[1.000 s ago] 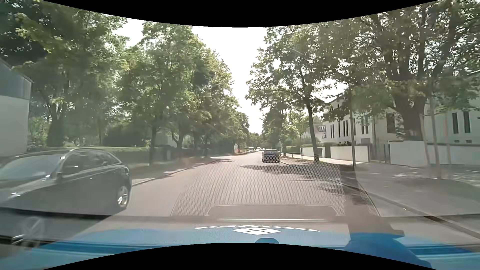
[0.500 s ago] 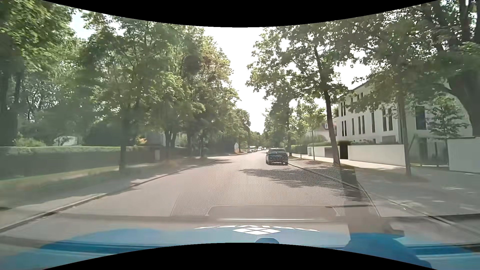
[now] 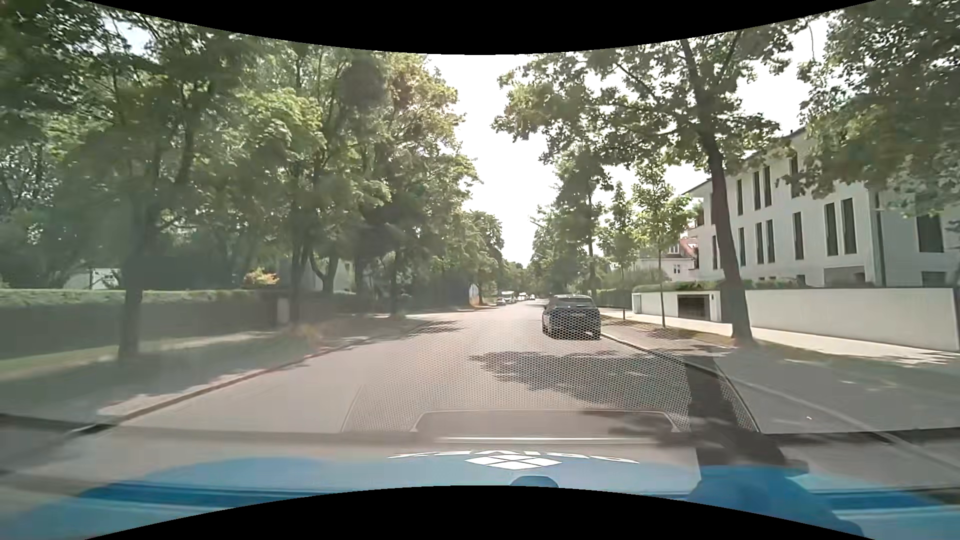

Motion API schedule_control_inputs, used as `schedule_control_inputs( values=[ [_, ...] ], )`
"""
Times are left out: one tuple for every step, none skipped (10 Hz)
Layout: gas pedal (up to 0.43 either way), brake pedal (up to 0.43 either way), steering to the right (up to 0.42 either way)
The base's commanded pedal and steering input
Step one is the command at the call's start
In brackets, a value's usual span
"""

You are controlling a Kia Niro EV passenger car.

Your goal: Follow the waypoints while adhering to traffic rules and regulations

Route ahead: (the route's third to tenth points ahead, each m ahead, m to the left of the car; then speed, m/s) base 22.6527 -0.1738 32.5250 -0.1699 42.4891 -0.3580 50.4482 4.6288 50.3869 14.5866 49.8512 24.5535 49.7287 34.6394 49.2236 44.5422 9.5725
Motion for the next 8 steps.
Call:
schedule_control_inputs(
  values=[
    [0.157, 0.0, -0.004],
    [0.157, 0.0, -0.003],
    [0.157, 0.0, -0.002],
    [0.157, 0.0, -0.001],
    [0.157, 0.0, -0.001],
    [0.157, 0.0, -0.001],
    [0.15, 0.0, 0.0],
    [0.087, 0.0, 0.002]
  ],
)
